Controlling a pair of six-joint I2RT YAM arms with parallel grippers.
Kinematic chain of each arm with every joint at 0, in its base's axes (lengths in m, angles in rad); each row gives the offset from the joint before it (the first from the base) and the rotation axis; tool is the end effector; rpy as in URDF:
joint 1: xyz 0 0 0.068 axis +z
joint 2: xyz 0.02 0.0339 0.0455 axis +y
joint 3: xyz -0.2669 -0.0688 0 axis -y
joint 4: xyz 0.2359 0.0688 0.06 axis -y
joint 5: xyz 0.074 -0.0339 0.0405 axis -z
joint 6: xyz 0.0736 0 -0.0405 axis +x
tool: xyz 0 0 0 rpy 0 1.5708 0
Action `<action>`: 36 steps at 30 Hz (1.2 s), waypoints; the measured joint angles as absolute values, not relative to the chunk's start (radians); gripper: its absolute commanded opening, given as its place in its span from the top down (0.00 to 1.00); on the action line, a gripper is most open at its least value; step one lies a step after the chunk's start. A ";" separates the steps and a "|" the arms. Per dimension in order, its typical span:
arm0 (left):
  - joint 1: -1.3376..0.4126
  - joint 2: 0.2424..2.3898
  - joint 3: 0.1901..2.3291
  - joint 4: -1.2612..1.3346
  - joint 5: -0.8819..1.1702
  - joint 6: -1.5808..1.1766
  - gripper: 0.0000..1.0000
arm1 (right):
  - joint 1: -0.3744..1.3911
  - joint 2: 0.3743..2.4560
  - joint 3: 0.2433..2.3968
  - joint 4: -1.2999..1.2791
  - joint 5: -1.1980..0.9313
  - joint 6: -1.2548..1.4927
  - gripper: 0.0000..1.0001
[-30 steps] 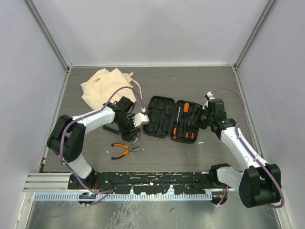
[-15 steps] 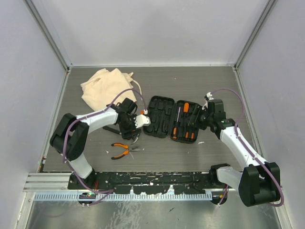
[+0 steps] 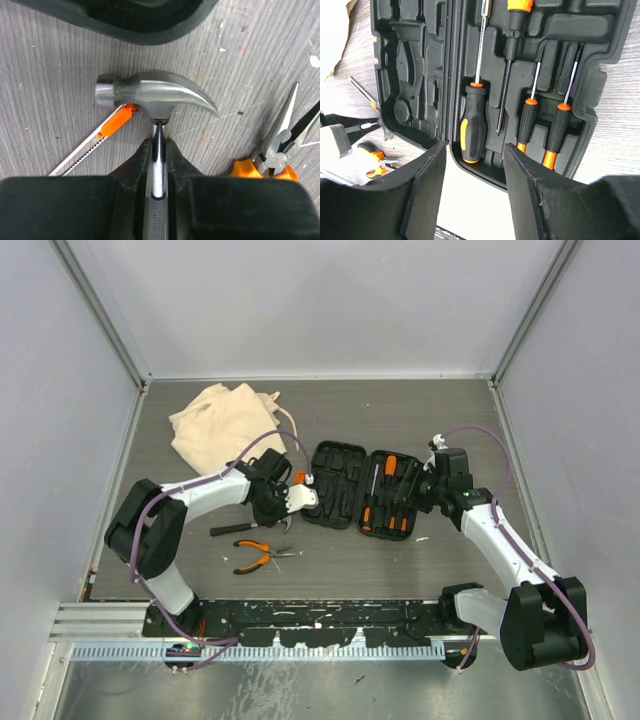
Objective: Sort the tools into containers
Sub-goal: Pick up the hammer at the center of the board.
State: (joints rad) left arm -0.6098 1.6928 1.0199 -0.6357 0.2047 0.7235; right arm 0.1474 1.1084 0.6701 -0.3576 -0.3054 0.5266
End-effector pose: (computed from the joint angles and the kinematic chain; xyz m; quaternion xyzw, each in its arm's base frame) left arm 0.2474 -0.1911 0.1372 0.6203 0.7668 -0.0937 0.1356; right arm 0.2350 0.0573 0.2036 0.1160 0.9095 0.2564 0.3059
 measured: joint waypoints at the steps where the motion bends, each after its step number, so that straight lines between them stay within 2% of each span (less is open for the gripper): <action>1: -0.612 1.688 1.017 -0.636 0.204 0.722 0.95 | 0.147 1.108 0.670 -0.358 -0.306 0.529 0.45; 14: -0.621 1.395 0.985 -0.663 0.167 0.710 1.00 | 0.147 1.135 0.669 -0.349 -0.309 0.557 0.45; 19: -0.625 1.343 1.006 -0.657 0.128 0.609 1.00 | 0.147 1.135 0.669 -0.345 -0.300 0.577 0.45; 28: -0.714 1.356 1.125 -0.560 -0.030 0.330 1.00 | 0.147 1.118 0.669 -0.346 -0.262 0.601 0.45; 36: -0.833 1.621 1.464 -0.621 -0.228 0.056 1.00 | 0.147 1.099 0.669 -0.361 -0.233 0.612 0.45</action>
